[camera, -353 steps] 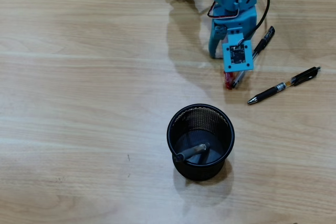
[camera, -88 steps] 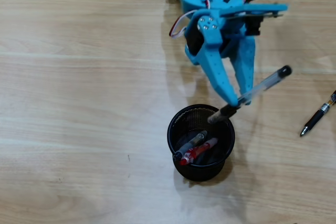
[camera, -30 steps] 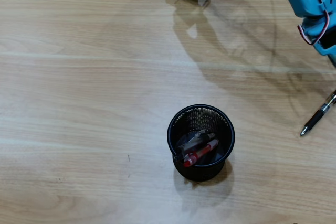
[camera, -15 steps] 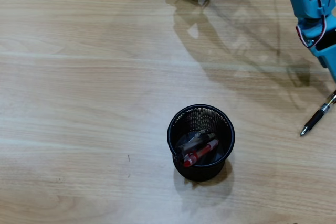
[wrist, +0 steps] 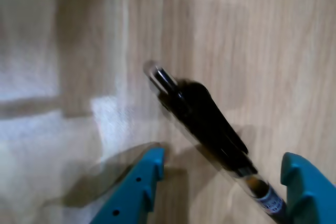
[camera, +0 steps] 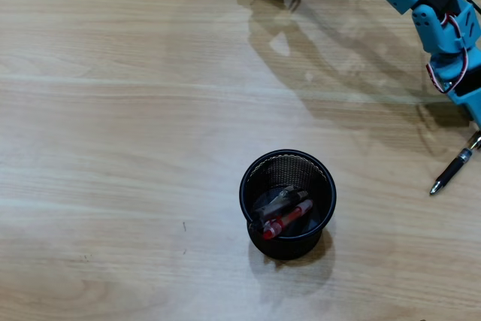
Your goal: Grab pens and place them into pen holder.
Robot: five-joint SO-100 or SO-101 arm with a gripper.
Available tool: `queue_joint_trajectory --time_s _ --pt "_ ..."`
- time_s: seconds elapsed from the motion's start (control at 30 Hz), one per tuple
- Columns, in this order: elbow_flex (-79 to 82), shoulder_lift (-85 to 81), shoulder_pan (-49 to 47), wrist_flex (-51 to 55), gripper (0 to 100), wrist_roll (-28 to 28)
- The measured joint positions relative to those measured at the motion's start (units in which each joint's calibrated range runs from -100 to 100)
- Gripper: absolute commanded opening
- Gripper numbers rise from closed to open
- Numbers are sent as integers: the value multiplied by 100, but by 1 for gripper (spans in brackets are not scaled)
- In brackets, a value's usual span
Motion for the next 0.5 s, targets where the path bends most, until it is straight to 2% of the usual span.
queue_joint_trajectory --time_s 0.07,0.1,0.3,0.5 --pt "-9 42 -114 -17 3 -151" --pt "-9 51 -181 0 2 -359" --pt "-18 110 -391 -9 2 -1399" --pt "-27 110 -400 -9 2 -1477"
